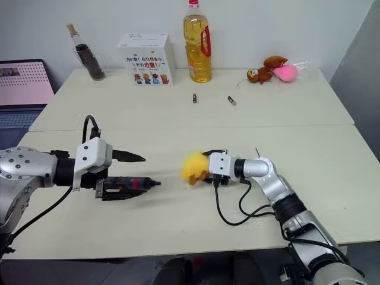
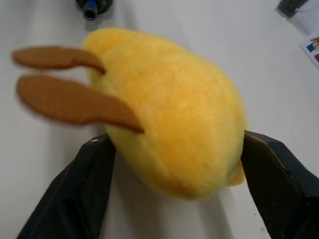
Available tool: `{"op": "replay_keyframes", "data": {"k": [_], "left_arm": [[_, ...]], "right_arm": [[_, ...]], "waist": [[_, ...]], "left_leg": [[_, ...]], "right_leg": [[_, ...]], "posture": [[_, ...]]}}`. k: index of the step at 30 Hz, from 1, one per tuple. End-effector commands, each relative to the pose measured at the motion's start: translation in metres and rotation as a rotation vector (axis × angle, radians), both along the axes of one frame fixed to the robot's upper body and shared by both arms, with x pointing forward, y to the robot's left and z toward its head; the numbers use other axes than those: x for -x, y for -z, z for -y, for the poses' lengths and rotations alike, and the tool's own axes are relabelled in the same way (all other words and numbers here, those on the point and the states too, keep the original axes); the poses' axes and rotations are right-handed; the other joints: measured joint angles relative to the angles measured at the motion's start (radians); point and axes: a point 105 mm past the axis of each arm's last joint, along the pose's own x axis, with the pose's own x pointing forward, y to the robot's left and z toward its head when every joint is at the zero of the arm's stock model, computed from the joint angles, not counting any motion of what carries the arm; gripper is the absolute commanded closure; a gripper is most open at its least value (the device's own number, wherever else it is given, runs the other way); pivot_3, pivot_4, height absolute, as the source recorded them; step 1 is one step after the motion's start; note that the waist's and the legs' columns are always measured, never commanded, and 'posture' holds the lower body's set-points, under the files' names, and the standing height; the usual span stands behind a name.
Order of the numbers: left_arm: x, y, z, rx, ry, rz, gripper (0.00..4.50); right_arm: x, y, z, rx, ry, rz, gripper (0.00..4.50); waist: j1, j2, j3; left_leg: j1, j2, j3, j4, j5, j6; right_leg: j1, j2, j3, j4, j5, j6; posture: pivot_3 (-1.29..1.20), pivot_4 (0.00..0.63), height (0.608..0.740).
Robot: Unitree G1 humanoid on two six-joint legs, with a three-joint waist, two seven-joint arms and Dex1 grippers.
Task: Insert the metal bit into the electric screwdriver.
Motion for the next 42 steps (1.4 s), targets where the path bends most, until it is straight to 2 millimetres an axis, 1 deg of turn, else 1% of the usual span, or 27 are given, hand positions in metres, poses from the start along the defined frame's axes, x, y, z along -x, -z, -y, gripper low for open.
{"op": "replay_keyframes", "data": {"k": [1, 2, 3, 5, 8, 9, 10, 12, 13, 15, 17, 19, 21, 22, 23, 25, 30, 32, 33, 34, 36, 38, 42], "left_arm": [[-0.002, -0.010, 0.002, 0.007, -0.008, 0.077, 0.00], [-0.002, -0.010, 0.002, 0.009, -0.010, 0.078, 0.00], [-0.002, -0.010, 0.002, 0.013, -0.010, 0.079, 0.00], [-0.005, -0.012, 0.002, 0.020, -0.014, 0.087, 0.00], [-0.009, -0.015, 0.002, 0.030, -0.022, 0.105, 0.00], [-0.010, -0.016, 0.003, 0.033, -0.023, 0.111, 0.00], [-0.013, -0.018, 0.004, 0.038, -0.025, 0.122, 0.00], [-0.016, -0.021, 0.006, 0.046, -0.023, 0.138, 0.00], [-0.018, -0.022, 0.008, 0.051, -0.020, 0.145, 0.00], [-0.021, -0.024, 0.011, 0.057, -0.014, 0.154, 0.00], [-0.024, -0.027, 0.014, 0.066, -0.006, 0.163, 0.00], [-0.026, -0.030, 0.018, 0.072, 0.001, 0.172, 0.00], [-0.026, -0.032, 0.021, 0.073, 0.008, 0.179, 0.00], [-0.026, -0.033, 0.022, 0.073, 0.012, 0.182, 0.00], [-0.025, -0.034, 0.024, 0.073, 0.013, 0.185, 0.00], [-0.023, -0.035, 0.024, 0.075, 0.009, 0.186, 0.00], [-0.017, -0.034, 0.019, 0.077, -0.025, 0.179, 0.00], [-0.014, -0.032, 0.017, 0.077, -0.037, 0.176, 0.00], [-0.014, -0.032, 0.017, 0.079, -0.040, 0.175, 0.00], [-0.013, -0.032, 0.017, 0.079, -0.042, 0.175, 0.00], [-0.013, -0.032, 0.018, 0.083, -0.045, 0.176, 0.00], [-0.013, -0.032, 0.019, 0.084, -0.046, 0.177, 0.00], [-0.015, -0.032, 0.020, 0.088, -0.046, 0.178, 0.00]], "right_arm": [[-0.006, -0.025, 0.003, -0.069, -0.004, 0.055, 1.88], [-0.006, -0.029, 0.005, -0.080, -0.005, 0.055, 2.05], [-0.007, -0.033, 0.006, -0.094, -0.003, 0.052, 2.33], [-0.013, -0.048, 0.012, -0.134, 0.017, 0.056, 2.78], [-0.029, -0.071, 0.020, -0.243, 0.098, 0.022, 3.33], [-0.040, -0.081, 0.025, -0.298, 0.155, 0.016, 3.52], [-0.058, -0.096, 0.036, -0.371, 0.258, 0.017, 3.70], [-0.088, -0.118, 0.061, -0.471, 0.462, 0.041, 3.98], [-0.102, -0.126, 0.077, -0.501, 0.566, 0.040, 3.98], [-0.115, -0.134, 0.094, -0.525, 0.689, 0.038, 3.98], [-0.127, -0.140, 0.116, -0.532, 0.866, 0.042, 3.98], [-0.132, -0.141, 0.134, -0.514, 1.009, 0.053, 3.98], [-0.134, -0.137, 0.140, -0.476, 1.074, 0.052, 3.98], [-0.134, -0.134, 0.141, -0.459, 1.089, 0.048, 3.57], [-0.135, -0.133, 0.142, -0.436, 1.099, 0.055, 3.45], [-0.135, -0.133, 0.143, -0.422, 1.113, 0.067, 2.88], [-0.135, -0.136, 0.142, -0.425, 1.119, 0.077, 1.80], [-0.136, -0.138, 0.141, -0.423, 1.116, 0.083, 1.29], [-0.136, -0.138, 0.140, -0.423, 1.115, 0.084, 1.13], [-0.136, -0.138, 0.140, -0.423, 1.114, 0.084, 0.83], [-0.136, -0.138, 0.138, -0.422, 1.112, 0.085, 0.49], [-0.136, -0.138, 0.138, -0.422, 1.110, 0.087, 0.06], [-0.136, -0.142, 0.136, -0.424, 1.103, 0.102, 0.03]], "waist": [[0.000, 0.000, 0.000], [0.000, 0.000, 0.000], [0.000, 0.000, 0.000], [0.001, 0.000, 0.000], [0.001, 0.000, 0.000], [0.001, 0.000, 0.000], [0.001, 0.000, 0.000], [-0.001, 0.000, 0.000], [-0.001, 0.000, 0.000], [0.002, 0.000, 0.000], [0.002, 0.000, 0.000], [0.001, 0.000, 0.000], [-0.001, 0.000, 0.000], [-0.001, 0.000, 0.000], [-0.001, 0.000, 0.000], [-0.002, 0.000, 0.000], [-0.009, 0.000, 0.000], [-0.011, 0.000, 0.000], [-0.011, 0.000, 0.000], [-0.010, 0.000, 0.000], [-0.010, 0.000, 0.000], [-0.009, 0.000, 0.000], [-0.008, 0.000, 0.000]], "left_leg": [[0.000, 0.000, 0.000, 0.000, 0.000, 0.000], [0.000, 0.000, 0.000, 0.000, 0.000, 0.000], [0.000, 0.000, 0.000, 0.000, 0.000, 0.000], [0.000, 0.000, 0.000, 0.000, 0.000, 0.000], [0.000, 0.000, 0.000, 0.000, 0.000, 0.000], [0.000, 0.000, 0.000, 0.000, 0.000, 0.000], [0.000, 0.000, 0.000, 0.000, 0.000, 0.000], [0.000, 0.000, 0.001, 0.000, 0.000, 0.000], [-0.004, 0.000, 0.001, 0.002, 0.000, 0.000], [-0.006, 0.000, 0.003, 0.002, 0.001, -0.001], [-0.009, 0.000, 0.000, 0.001, 0.001, -0.001], [-0.010, 0.001, 0.001, 0.001, 0.001, -0.001], [-0.011, 0.001, 0.001, 0.001, 0.002, -0.004], [-0.012, 0.000, 0.002, 0.001, 0.002, -0.004], [-0.013, 0.000, 0.002, 0.001, 0.002, -0.004], [-0.014, 0.000, 0.002, 0.001, 0.002, -0.004], [-0.014, 0.001, 0.002, 0.001, 0.002, -0.004], [-0.014, 0.001, 0.002, 0.001, 0.002, -0.004], [-0.014, 0.001, 0.002, 0.001, 0.002, -0.004], [-0.014, 0.001, 0.002, 0.001, 0.002, -0.004], [-0.014, 0.001, 0.002, 0.001, 0.002, -0.004], [-0.014, 0.001, 0.002, 0.001, 0.002, -0.004], [-0.014, 0.001, 0.002, 0.001, 0.002, -0.004]], "right_leg": [[0.000, 0.000, 0.000, 0.000, 0.000, 0.000], [0.000, 0.000, 0.000, 0.000, 0.000, 0.000], [0.000, 0.000, 0.000, 0.000, 0.000, 0.000], [0.000, 0.000, 0.000, 0.000, 0.000, 0.000], [-0.001, 0.000, 0.000, 0.001, 0.000, -0.001], [-0.001, 0.000, 0.000, 0.001, 0.000, -0.001], [-0.001, 0.000, 0.000, 0.001, 0.001, -0.001], [-0.003, 0.000, 0.001, 0.002, 0.001, -0.002], [-0.007, 0.000, 0.001, 0.004, 0.002, -0.002], [-0.009, 0.000, 0.001, 0.005, 0.002, -0.003], [-0.009, 0.000, 0.001, 0.001, 0.002, -0.003], [-0.009, 0.000, 0.001, 0.000, 0.002, -0.003], [-0.010, 0.000, 0.001, 0.000, 0.002, -0.003], [-0.010, 0.000, 0.002, 0.000, 0.002, -0.003], [-0.012, -0.001, 0.002, 0.000, 0.002, -0.003], [-0.012, -0.001, 0.003, 0.000, 0.002, -0.003], [-0.013, 0.000, 0.003, 0.001, 0.002, -0.003], [-0.013, 0.000, 0.003, 0.001, 0.002, -0.003], [-0.013, 0.000, 0.003, 0.001, 0.002, -0.003], [-0.013, 0.000, 0.003, 0.001, 0.002, -0.003], [-0.013, 0.000, 0.003, 0.001, 0.002, -0.003], [-0.013, 0.000, 0.003, 0.001, 0.002, -0.003], [-0.013, 0.000, 0.003, 0.001, 0.002, -0.003]], "posture": [[0.00, 0.150, 0.740], [0.00, 0.150, 0.740], [0.00, 0.150, 0.740], [0.00, 0.150, 0.740], [0.00, 0.150, 0.740], [0.00, 0.150, 0.740], [0.00, 0.150, 0.740], [0.00, 0.150, 0.740], [0.00, 0.150, 0.740], [0.00, 0.150, 0.740], [0.00, 0.150, 0.740], [0.00, 0.150, 0.740], [0.00, 0.150, 0.740], [0.00, 0.150, 0.740], [0.00, 0.150, 0.740], [0.00, 0.150, 0.740], [0.00, 0.150, 0.740], [0.00, 0.150, 0.740], [0.00, 0.150, 0.740], [0.00, 0.150, 0.740], [0.00, 0.150, 0.740], [0.00, 0.150, 0.740], [0.00, 0.150, 0.740]]}}
